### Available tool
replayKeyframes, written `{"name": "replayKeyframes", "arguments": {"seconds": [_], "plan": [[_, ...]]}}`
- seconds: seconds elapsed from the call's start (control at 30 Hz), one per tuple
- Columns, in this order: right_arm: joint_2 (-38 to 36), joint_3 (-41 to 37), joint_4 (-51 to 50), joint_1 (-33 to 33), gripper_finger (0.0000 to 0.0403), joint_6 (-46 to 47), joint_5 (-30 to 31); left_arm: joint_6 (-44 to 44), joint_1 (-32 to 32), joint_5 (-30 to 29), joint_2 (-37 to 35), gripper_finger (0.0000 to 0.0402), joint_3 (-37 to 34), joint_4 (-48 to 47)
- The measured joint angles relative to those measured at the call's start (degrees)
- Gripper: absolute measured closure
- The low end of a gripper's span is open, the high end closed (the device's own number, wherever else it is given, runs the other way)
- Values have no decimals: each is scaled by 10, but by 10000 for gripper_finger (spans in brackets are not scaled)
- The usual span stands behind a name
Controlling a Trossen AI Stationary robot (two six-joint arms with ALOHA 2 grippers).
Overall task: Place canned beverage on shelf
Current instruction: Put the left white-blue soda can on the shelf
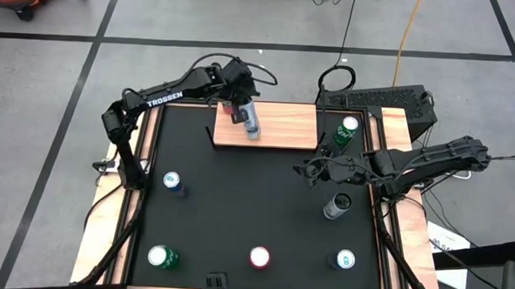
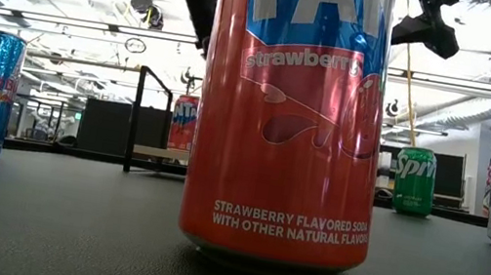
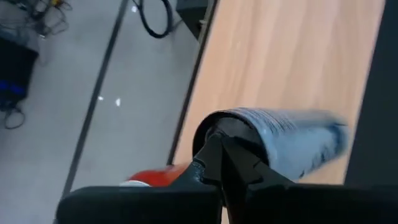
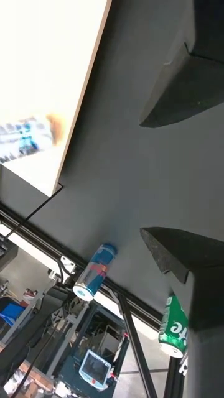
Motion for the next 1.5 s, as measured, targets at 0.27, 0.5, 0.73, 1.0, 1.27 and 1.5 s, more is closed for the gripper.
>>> {"name": "replayKeyframes", "arguments": {"seconds": [0.27, 0.5, 0.73, 1.0, 1.27, 1.5], "plan": [[0, 0, 0, 0, 138, -2, 0, -1, -14, 23, 1, 400, -1, 6], [0, 0, 0, 0, 138, -2, 0, -31, -23, 14, 0, 400, -1, 3], [0, 0, 0, 0, 138, -3, 0, -232, -26, 55, 0, 383, 0, -43], [0, 0, -4, 0, 138, -19, 15, -377, -79, -1, -1, 251, -52, -71], [0, 0, -14, 0, 138, -37, 14, -480, -110, -16, 4, 110, -75, -69], [0, 0, -15, 0, 138, -52, -2, -497, -134, -24, 4, 71, -75, -69]]}}
